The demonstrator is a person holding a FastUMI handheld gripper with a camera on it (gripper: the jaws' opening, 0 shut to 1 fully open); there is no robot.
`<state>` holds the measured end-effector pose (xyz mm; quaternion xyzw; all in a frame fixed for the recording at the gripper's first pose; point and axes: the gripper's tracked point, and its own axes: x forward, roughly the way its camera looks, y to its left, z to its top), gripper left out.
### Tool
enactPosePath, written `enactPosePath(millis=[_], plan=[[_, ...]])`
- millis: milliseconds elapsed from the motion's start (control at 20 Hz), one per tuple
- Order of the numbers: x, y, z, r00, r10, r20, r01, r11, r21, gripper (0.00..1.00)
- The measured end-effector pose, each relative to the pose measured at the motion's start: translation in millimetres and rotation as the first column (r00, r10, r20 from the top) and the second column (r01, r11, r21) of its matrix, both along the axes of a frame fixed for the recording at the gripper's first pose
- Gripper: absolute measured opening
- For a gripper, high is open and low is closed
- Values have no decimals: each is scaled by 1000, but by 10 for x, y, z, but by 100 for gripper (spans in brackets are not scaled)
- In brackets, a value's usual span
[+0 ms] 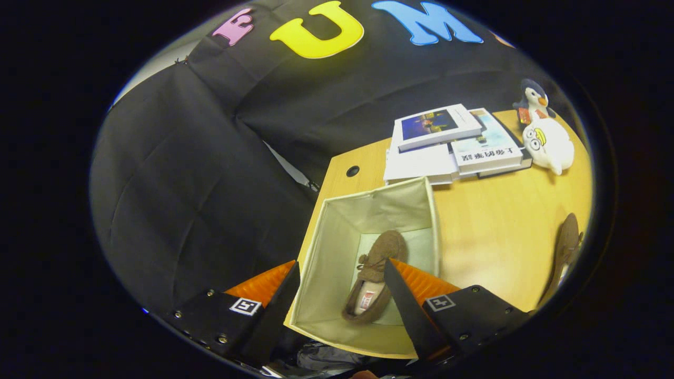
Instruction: Open the storage box then place both shoes into the box .Put the left shoe in first, then the right shoe, with the right side of both shoes facing outward in a uniform manner.
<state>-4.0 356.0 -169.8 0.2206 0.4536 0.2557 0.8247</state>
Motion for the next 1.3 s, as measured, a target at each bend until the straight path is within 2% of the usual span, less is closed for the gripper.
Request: enactPosePath(millis=[250, 650, 1050, 1300], plan=[[50, -733, 26, 998, -33, 60, 38, 996, -84, 98], [31, -1926, -177, 987, -145, 63, 153, 975, -162, 98], [-141, -2955, -581, 978, -199, 65, 210, 932, -297, 98], [-306, -3434, -928, 977, -209, 48, 211, 895, -392, 98]])
